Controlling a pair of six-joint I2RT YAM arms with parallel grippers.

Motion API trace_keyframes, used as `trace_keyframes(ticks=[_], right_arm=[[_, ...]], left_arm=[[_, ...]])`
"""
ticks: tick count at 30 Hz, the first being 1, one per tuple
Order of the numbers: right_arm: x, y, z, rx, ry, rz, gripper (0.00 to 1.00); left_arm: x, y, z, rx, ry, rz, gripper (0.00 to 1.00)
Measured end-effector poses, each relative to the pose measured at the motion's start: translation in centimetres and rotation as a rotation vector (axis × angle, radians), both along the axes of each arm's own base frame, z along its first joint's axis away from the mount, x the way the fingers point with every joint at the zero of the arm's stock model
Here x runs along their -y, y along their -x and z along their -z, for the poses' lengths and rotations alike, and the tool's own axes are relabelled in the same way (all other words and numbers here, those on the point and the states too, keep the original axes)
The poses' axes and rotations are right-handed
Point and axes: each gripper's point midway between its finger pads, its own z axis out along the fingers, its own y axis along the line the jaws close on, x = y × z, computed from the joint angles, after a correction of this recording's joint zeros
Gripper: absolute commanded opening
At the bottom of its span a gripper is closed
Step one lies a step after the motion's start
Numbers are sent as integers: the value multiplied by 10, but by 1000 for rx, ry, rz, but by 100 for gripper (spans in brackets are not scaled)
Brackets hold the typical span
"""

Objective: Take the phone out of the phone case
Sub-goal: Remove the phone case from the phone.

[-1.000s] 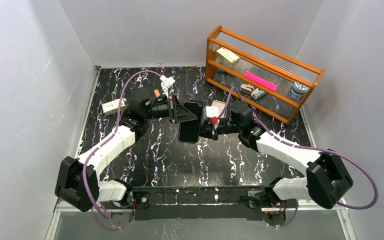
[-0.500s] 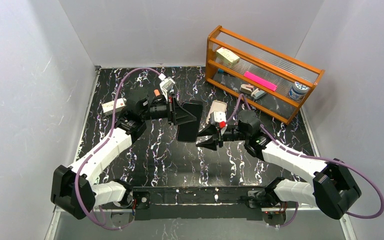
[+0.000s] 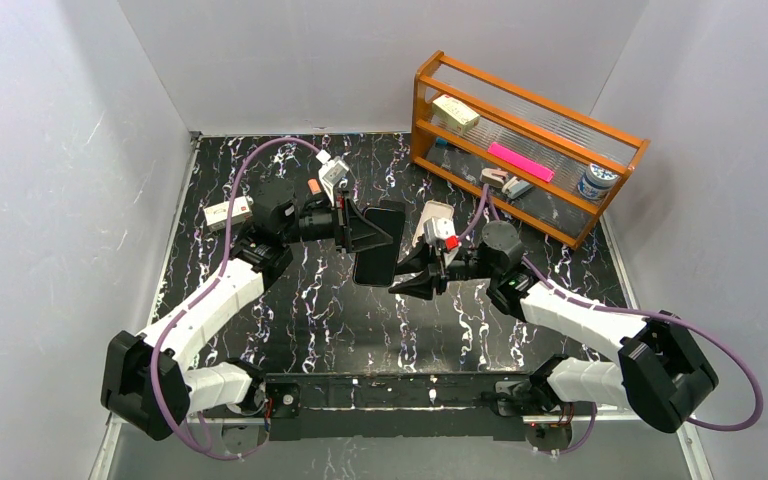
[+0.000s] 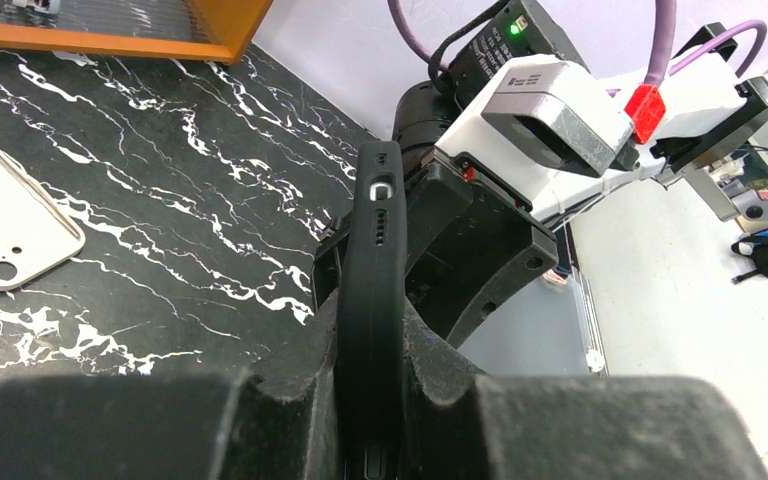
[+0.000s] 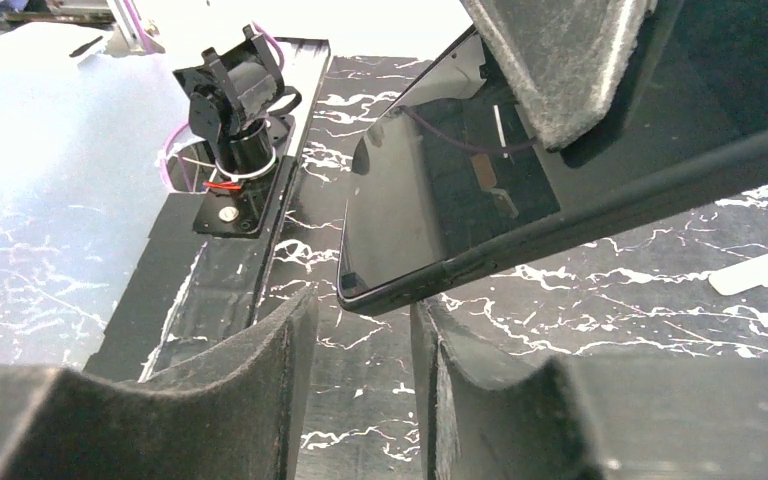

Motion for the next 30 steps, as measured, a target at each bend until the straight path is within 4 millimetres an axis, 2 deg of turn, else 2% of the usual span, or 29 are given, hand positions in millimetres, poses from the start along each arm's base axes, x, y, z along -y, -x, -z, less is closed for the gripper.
trace_keyframes(ticks=[6,11,14,18,24,26,30], right_arm=[[0,2,-2,-13,-7,-8,25],[0,1,2,-40,3,-14,8],[0,3,6,-50,13,-30,1],[-4,-4,8,-8,17,-13,1],[-7,-22,1,66,8,60,1],[-7,-26,1,73,11,80,9],[-2,-31,3,47,18,147,31]], left_arm=[[0,2,-3,-1,10,12,0],[0,4,-3,3,19,23,0],[0,5,0,-22,18,22,0],[2,6,-4,-83,36,15,0],[11,15,-2,-135,40,33,0],[12,15,0,-140,36,27,0],[12,5,0,-137,39,-35,0]])
